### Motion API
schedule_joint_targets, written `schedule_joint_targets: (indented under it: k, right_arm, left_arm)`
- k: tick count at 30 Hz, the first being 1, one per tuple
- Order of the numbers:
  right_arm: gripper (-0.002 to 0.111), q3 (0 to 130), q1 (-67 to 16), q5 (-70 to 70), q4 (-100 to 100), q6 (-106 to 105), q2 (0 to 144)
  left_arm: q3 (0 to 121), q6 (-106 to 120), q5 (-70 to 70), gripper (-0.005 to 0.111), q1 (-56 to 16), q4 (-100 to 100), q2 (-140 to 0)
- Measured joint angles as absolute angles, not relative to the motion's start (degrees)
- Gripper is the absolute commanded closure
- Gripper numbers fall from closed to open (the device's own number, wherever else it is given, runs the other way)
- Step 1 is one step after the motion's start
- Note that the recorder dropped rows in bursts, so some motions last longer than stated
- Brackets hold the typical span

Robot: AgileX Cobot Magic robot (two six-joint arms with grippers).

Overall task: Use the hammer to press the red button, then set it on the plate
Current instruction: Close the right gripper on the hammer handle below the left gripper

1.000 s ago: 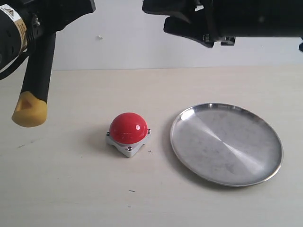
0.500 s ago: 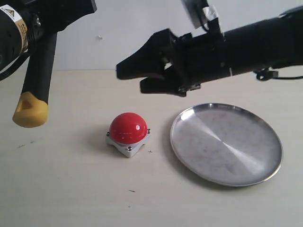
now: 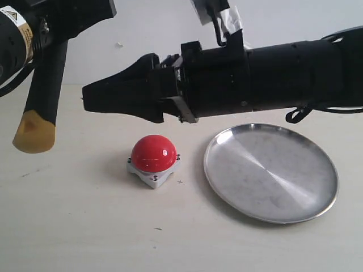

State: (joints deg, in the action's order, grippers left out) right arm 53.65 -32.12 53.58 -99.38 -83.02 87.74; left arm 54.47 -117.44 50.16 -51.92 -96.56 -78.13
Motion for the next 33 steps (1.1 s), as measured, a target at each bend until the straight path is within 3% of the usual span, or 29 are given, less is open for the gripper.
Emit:
schedule_joint_targets:
  k: [6,13,33]
  right_arm:
    - [0.036,53.6,-37.1,43.5,-99.4,-91.8,86.9]
    - [0.036,55.1,-37.9,38.9,-99.5,-87.2,87.5]
    - [0.036,64.2,-37.9,39.5,-99.5,-76.1,94.7]
  left_arm:
    - [54.5,-117.4,45.7,0.107,-51.9,-96.6,-78.2]
    - [54.5,-118.0,45.7,0.107,-51.9,-96.6,-78.2]
    - [54.5,-120.6,49.4,0.107,-51.7,-96.6,-78.2]
